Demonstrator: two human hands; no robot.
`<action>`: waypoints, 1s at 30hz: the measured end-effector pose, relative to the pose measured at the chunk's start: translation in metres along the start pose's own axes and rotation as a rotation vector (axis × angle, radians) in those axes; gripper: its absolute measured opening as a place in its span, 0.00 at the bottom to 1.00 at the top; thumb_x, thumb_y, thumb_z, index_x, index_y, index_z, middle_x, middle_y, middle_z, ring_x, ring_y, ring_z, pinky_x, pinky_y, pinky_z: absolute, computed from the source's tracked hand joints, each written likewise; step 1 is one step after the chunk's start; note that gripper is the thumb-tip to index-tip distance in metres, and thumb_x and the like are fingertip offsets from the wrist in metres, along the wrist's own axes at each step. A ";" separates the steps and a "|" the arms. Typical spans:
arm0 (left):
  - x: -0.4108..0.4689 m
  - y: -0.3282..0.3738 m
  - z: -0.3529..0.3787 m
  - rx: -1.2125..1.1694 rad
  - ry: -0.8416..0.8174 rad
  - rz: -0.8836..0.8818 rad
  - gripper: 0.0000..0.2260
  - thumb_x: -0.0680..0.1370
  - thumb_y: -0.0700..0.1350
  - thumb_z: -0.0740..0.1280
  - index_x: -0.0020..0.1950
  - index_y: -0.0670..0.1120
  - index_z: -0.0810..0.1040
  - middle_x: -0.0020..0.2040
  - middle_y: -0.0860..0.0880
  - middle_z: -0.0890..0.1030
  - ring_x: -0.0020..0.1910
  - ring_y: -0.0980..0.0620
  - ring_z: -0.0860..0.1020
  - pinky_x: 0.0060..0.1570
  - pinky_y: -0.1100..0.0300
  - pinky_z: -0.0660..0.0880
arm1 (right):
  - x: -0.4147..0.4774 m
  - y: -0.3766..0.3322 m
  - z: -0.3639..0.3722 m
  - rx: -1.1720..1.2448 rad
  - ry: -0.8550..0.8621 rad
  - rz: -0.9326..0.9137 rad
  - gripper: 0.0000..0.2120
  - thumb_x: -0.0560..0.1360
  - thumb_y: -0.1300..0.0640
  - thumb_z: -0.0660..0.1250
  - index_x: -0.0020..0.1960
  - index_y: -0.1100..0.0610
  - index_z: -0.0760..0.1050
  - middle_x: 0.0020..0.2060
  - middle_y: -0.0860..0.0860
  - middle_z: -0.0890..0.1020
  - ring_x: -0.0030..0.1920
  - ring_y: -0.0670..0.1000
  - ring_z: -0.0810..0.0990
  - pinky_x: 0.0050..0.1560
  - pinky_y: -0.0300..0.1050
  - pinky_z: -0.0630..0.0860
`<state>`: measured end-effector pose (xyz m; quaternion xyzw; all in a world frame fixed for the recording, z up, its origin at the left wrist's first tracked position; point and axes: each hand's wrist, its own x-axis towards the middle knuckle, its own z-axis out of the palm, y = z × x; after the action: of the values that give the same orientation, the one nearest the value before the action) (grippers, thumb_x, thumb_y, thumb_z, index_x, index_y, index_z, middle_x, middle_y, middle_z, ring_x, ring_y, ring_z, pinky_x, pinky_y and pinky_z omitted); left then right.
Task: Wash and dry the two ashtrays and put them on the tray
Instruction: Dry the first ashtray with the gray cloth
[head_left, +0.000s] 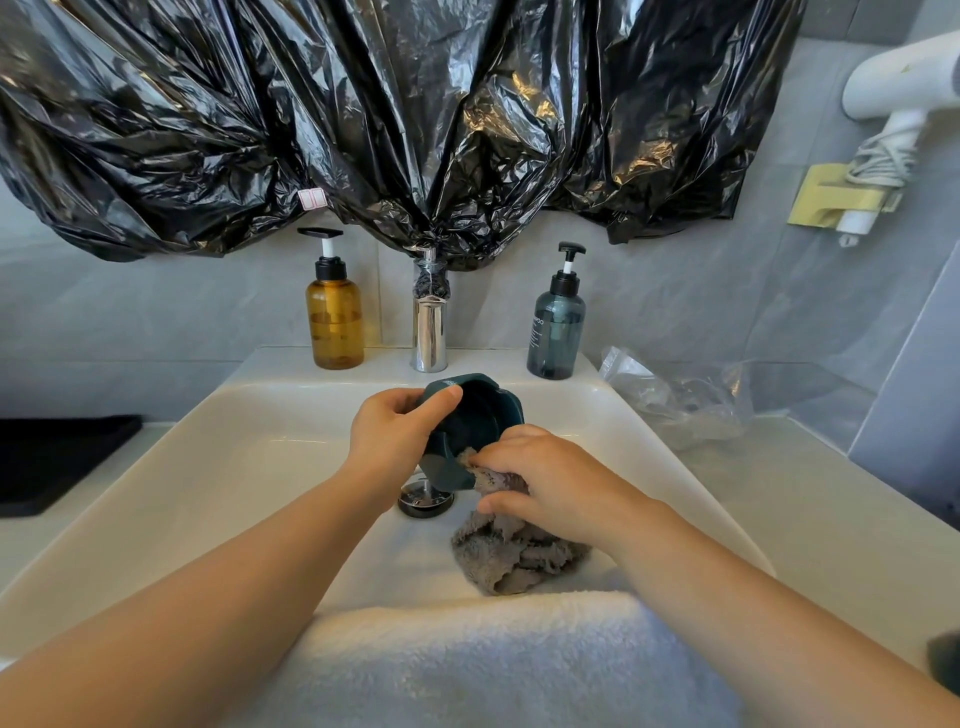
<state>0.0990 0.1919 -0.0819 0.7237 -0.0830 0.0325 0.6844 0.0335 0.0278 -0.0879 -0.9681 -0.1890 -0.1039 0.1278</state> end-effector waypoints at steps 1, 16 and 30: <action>0.000 0.001 0.000 -0.016 0.003 -0.013 0.12 0.74 0.53 0.71 0.50 0.46 0.80 0.45 0.47 0.83 0.44 0.49 0.81 0.43 0.56 0.80 | 0.000 -0.001 -0.001 -0.003 0.017 -0.008 0.11 0.74 0.45 0.69 0.52 0.51 0.79 0.42 0.42 0.75 0.51 0.44 0.69 0.50 0.48 0.74; 0.007 0.016 -0.016 0.066 -0.076 0.064 0.13 0.73 0.51 0.72 0.54 0.45 0.83 0.45 0.46 0.84 0.46 0.48 0.82 0.43 0.56 0.81 | -0.001 -0.004 -0.007 -0.255 0.109 -0.126 0.09 0.76 0.46 0.66 0.46 0.52 0.76 0.47 0.45 0.79 0.53 0.48 0.73 0.47 0.48 0.75; 0.004 0.008 -0.007 -0.038 -0.050 0.079 0.17 0.74 0.47 0.72 0.60 0.44 0.78 0.50 0.44 0.83 0.49 0.46 0.82 0.50 0.48 0.81 | 0.003 -0.017 -0.003 0.063 0.257 -0.075 0.12 0.77 0.48 0.65 0.39 0.46 0.66 0.35 0.41 0.72 0.43 0.46 0.70 0.41 0.48 0.73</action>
<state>0.1020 0.1976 -0.0725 0.7074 -0.1291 0.0399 0.6938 0.0288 0.0425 -0.0806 -0.9345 -0.2102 -0.2259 0.1775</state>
